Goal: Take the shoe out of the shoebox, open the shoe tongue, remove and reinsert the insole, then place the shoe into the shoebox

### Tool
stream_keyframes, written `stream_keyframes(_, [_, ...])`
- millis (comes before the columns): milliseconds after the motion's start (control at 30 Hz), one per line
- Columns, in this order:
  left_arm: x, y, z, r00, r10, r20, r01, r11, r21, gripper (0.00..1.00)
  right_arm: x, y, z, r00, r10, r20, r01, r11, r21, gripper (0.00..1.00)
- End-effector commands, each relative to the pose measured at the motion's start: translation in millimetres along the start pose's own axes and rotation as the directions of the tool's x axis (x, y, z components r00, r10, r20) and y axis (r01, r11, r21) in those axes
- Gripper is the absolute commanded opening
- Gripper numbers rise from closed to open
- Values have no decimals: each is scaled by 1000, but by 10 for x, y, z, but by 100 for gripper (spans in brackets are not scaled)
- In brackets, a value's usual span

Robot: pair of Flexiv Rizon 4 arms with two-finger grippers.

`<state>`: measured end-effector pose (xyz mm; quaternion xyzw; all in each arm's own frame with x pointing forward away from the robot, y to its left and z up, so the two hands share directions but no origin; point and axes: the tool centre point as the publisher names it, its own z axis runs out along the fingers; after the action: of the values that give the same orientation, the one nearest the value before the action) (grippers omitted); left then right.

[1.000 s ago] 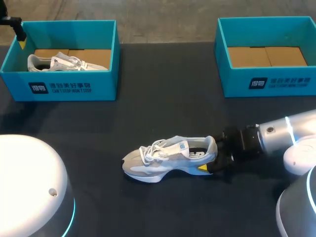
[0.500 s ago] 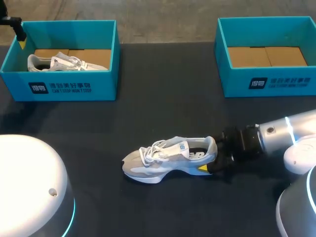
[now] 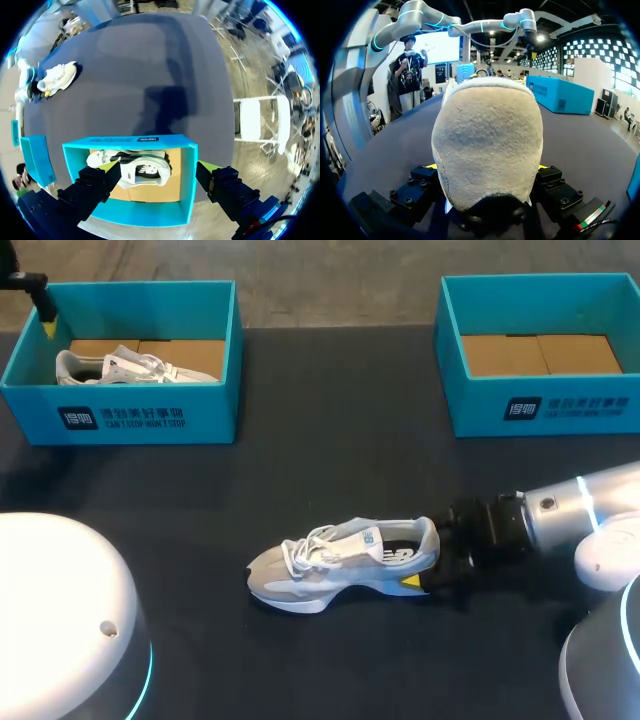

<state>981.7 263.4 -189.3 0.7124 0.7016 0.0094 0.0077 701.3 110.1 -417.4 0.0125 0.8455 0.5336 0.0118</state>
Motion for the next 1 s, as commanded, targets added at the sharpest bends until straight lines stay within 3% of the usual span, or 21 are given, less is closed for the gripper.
stream_keyframes(33, [-173,-215,-82,995,-91,-27,91,996,-6,100,13,-2,13,1000,0,2,0,1000,2,0])
stream_keyframes(200, [-300,-320,-126,980,-196,-19,195,980,-40,100,13,-2,13,1000,0,2,0,1000,2,0])
stream_keyframes(1000, [-765,-467,-283,947,-318,40,318,948,13,100,58,-8,-51,997,1,79,0,1000,-13,0])
